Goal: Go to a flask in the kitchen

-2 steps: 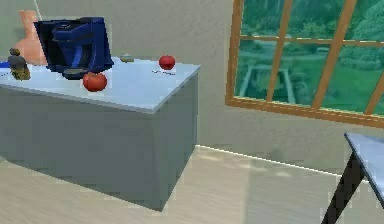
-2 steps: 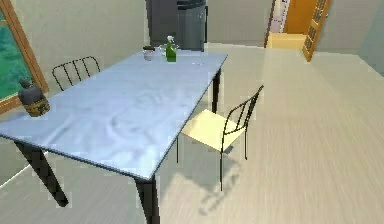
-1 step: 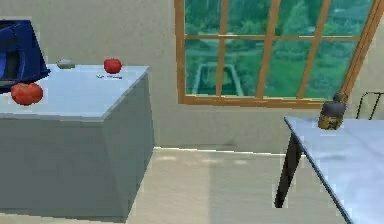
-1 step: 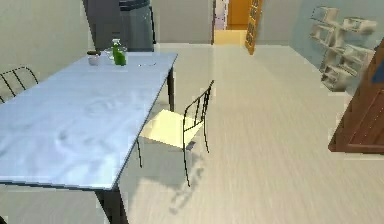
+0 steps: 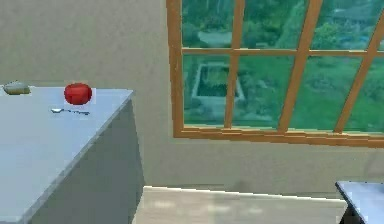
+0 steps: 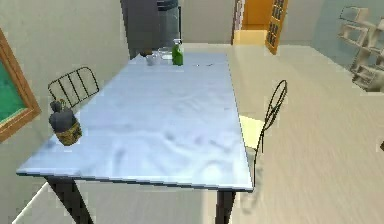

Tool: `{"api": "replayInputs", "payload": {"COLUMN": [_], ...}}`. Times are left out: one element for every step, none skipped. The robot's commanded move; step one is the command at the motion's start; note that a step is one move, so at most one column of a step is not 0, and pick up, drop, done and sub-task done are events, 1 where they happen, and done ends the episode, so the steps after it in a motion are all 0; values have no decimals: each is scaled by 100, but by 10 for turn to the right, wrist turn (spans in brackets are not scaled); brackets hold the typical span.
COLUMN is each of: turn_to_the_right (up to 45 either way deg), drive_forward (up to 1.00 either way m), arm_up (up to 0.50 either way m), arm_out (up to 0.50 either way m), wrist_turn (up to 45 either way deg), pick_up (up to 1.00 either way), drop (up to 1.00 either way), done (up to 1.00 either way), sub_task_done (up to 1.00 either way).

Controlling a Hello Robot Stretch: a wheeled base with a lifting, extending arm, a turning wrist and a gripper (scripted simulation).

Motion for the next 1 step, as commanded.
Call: {"api": "replayInputs", "payload": {"turn_to_the_right": [450], "drive_forward": [0], "arm_up": [0], "arm_out": [0], "wrist_turn": [0], "pick_up": [0], "drop": [0], "done": [0], "sub_task_done": [0]}}
